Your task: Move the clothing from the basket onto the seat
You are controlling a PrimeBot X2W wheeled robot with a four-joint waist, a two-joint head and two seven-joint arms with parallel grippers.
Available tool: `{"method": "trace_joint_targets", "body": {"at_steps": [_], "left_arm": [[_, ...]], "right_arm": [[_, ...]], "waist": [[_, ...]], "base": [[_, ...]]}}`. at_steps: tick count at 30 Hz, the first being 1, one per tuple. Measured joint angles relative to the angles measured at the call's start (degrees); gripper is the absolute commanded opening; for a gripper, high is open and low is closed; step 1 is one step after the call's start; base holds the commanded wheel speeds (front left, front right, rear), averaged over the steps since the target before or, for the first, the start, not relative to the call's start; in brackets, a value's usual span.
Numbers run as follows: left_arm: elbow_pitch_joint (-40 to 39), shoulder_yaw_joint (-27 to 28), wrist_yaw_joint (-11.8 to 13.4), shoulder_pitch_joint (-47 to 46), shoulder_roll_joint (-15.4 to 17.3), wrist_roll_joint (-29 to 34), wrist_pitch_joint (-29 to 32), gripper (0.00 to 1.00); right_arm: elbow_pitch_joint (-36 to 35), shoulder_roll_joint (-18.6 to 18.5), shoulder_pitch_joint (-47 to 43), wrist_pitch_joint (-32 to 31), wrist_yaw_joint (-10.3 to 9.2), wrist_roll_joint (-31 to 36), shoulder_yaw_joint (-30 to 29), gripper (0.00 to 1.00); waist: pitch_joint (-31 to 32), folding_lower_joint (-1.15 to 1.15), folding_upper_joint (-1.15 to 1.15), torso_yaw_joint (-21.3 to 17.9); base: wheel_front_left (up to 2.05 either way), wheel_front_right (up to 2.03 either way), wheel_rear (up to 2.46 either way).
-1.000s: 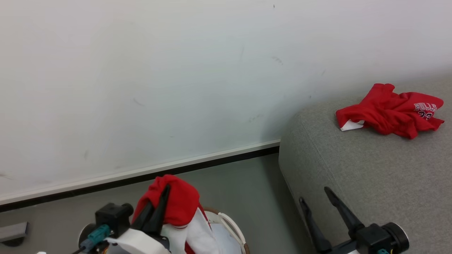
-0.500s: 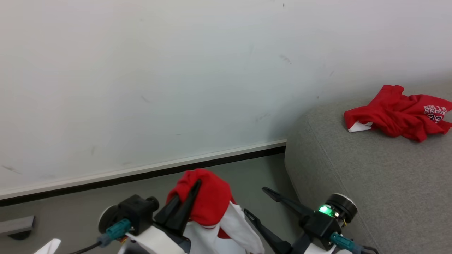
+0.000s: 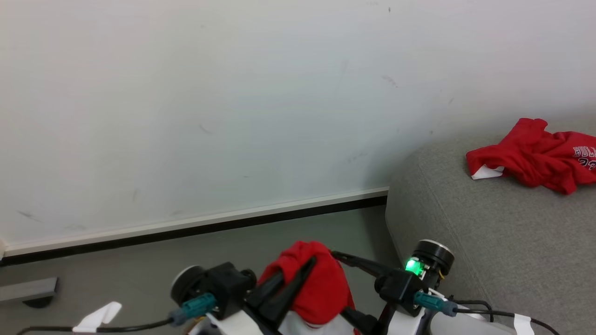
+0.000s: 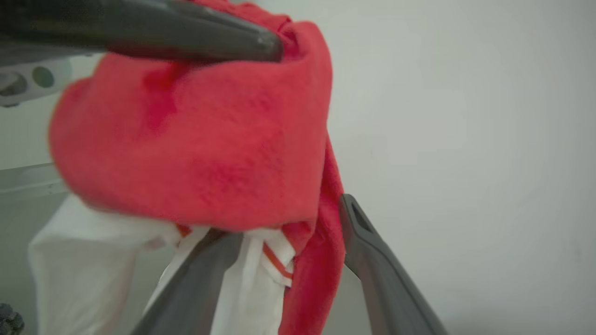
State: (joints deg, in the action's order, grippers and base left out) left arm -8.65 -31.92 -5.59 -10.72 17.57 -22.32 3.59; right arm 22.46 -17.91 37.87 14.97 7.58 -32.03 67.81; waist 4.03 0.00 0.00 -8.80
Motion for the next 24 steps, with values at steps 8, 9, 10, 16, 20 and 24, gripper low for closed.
{"method": "trace_joint_targets", "body": {"at_steps": [8, 9, 10, 16, 20, 24], "left_arm": [[-1.6, -3.8, -1.1, -1.0, 0.9, -2.6, 1.9, 0.00], [-1.7, -4.2, -1.2, -1.1, 0.9, -3.0, 1.9, 0.00], [-1.7, -4.8, -1.3, -1.1, 0.9, -3.5, 2.0, 0.00], [-1.6, -6.1, -1.5, -1.3, 1.3, -4.5, 1.9, 0.00], [-0.9, -5.7, -1.0, -1.3, 1.4, -4.7, 1.1, 0.12], [0.2, -5.1, 0.3, -1.3, 2.2, -3.1, -0.6, 1.00]], "right_arm": [[1.5, 0.7, 3.3, 0.0, 0.00, -5.7, 4.8, 1.00], [1.5, 0.9, 3.4, 0.0, 0.00, -6.2, 5.0, 1.00], [1.5, 1.2, 3.4, 0.0, 0.00, -6.9, 5.2, 1.00], [0.2, 1.9, 2.8, -0.3, 0.00, -7.8, 5.5, 0.00], [-0.1, 1.5, 2.7, -0.3, 0.00, -8.6, 5.5, 0.00], [0.2, 0.6, 3.6, -0.2, 0.00, -10.4, 5.5, 0.00]], "waist": [[0.3, 0.00, 0.00, 0.7], [0.3, 0.00, 0.00, 0.8], [0.4, 0.00, 0.00, 0.9], [0.4, 0.00, 0.00, 1.4], [0.3, 0.00, 0.00, 1.1], [0.0, 0.00, 0.00, 0.2]], "base": [[0.00, 0.00, 0.00], [0.00, 0.00, 0.00], [0.00, 0.00, 0.00], [0.00, 0.00, 0.00], [0.00, 0.00, 0.00], [0.00, 0.00, 0.00]]}}
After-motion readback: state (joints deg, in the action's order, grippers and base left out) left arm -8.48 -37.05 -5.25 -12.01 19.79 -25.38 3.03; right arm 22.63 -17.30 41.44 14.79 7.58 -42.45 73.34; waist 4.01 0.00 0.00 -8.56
